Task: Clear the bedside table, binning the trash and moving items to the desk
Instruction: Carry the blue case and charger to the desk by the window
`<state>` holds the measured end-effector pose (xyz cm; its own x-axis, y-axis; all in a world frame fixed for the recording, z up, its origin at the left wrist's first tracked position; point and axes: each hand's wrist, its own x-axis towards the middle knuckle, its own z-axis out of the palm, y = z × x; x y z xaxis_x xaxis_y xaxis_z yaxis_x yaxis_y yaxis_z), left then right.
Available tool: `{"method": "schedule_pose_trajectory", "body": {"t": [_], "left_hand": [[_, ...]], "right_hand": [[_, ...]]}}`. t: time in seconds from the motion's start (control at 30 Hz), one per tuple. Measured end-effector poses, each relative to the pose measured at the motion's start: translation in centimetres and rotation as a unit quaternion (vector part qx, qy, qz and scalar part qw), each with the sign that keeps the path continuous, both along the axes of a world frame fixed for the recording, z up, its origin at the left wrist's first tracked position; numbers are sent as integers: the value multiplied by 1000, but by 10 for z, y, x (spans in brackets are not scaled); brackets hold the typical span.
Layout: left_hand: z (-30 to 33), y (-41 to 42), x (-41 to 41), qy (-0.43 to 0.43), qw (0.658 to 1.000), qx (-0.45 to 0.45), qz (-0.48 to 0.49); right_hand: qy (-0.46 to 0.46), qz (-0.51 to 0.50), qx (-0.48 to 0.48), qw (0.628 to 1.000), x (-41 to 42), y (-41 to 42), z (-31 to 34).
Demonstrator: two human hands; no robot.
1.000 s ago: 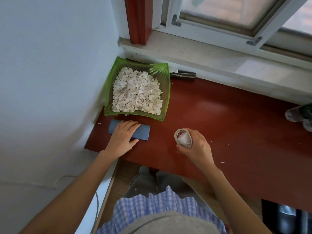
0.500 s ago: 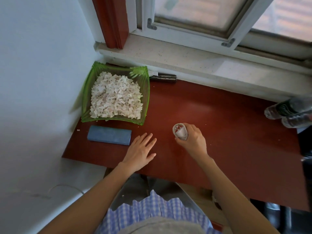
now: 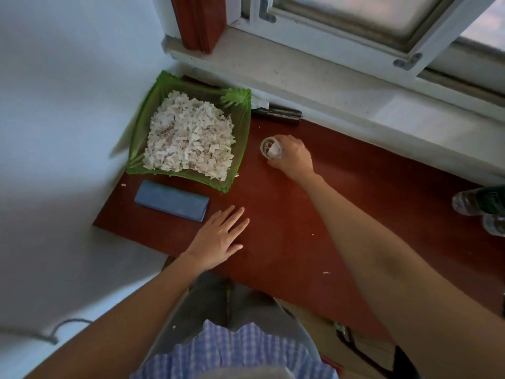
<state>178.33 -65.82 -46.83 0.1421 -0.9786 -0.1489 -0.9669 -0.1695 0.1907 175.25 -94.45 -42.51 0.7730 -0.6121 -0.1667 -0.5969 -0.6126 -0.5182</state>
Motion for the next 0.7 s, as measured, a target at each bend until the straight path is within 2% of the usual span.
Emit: {"method": "schedule_pose_trajectory", "body": {"t": [0.2,0.33,0.7], "left_hand": [[-1,0,-3,5,1000,-18,15],[-1,0,-3,6,1000,-20,20],[0,-1,-4,-13,1000,-14,18]], "right_hand": [[-15,21,-6,1000,28,-13,-12],[-37,2,-3,999,38,-18,-15],[-60,-2,-10,998,38,-17,-16]]}}
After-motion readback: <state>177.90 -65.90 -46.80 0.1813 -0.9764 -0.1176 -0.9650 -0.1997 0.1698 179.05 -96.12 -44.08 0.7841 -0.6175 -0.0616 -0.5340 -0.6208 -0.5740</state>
